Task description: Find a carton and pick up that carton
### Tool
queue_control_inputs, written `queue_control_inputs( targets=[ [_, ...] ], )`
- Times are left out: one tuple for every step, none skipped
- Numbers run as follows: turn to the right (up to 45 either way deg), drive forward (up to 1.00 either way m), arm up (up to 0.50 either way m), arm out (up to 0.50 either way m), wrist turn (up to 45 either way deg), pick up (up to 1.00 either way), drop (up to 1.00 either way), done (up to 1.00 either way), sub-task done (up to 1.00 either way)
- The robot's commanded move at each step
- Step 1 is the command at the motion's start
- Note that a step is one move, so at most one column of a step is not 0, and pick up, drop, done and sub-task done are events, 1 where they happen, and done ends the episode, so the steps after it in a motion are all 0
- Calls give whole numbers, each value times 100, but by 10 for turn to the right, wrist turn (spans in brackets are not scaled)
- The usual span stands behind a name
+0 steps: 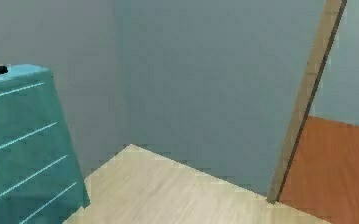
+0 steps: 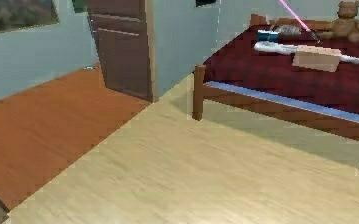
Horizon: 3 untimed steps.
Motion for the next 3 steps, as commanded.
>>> queue_control_inputs(
  targets=[
    [450, 0, 0, 0, 0, 0, 0, 0, 0],
    [450, 0, 0, 0, 0, 0, 0, 0, 0],
    [300, 0, 0, 0, 0, 0, 0, 0, 0]
  ],
)
